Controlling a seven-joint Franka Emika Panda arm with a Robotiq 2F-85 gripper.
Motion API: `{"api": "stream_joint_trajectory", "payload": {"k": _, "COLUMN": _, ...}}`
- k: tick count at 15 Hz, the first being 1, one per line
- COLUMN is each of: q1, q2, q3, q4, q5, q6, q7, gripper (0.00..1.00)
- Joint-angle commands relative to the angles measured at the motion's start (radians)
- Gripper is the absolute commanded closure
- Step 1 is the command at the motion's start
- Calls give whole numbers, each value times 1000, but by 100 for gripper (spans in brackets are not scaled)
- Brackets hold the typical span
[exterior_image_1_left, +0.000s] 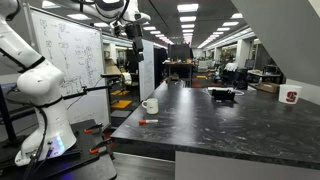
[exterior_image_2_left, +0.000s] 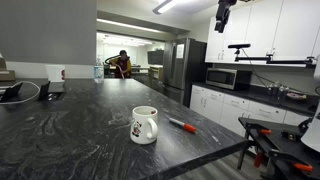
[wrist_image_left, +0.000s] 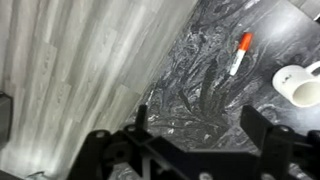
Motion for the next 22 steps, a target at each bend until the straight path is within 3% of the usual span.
{"api": "stream_joint_trajectory", "payload": {"k": 1, "q1": 11, "q2": 0, "q3": -9, "q4": 2, "q5": -6, "q6": -3, "q7": 5, "gripper": 0}}
{"api": "stream_joint_trajectory", "payload": {"k": 12, "q1": 11, "q2": 0, "q3": -9, "q4": 2, "q5": -6, "q6": -3, "q7": 5, "gripper": 0}}
{"api": "stream_joint_trajectory", "payload": {"k": 17, "q1": 8, "q2": 86, "q3": -15, "q4": -6, "q5": 116, "q6": 79, "q7": 155, "gripper": 0}}
{"api": "stream_joint_trajectory", "payload": {"k": 22, "q1": -13, "q2": 226, "q3": 13, "q4": -45, "q5": 105, "q6": 198, "q7": 324, "gripper": 0}}
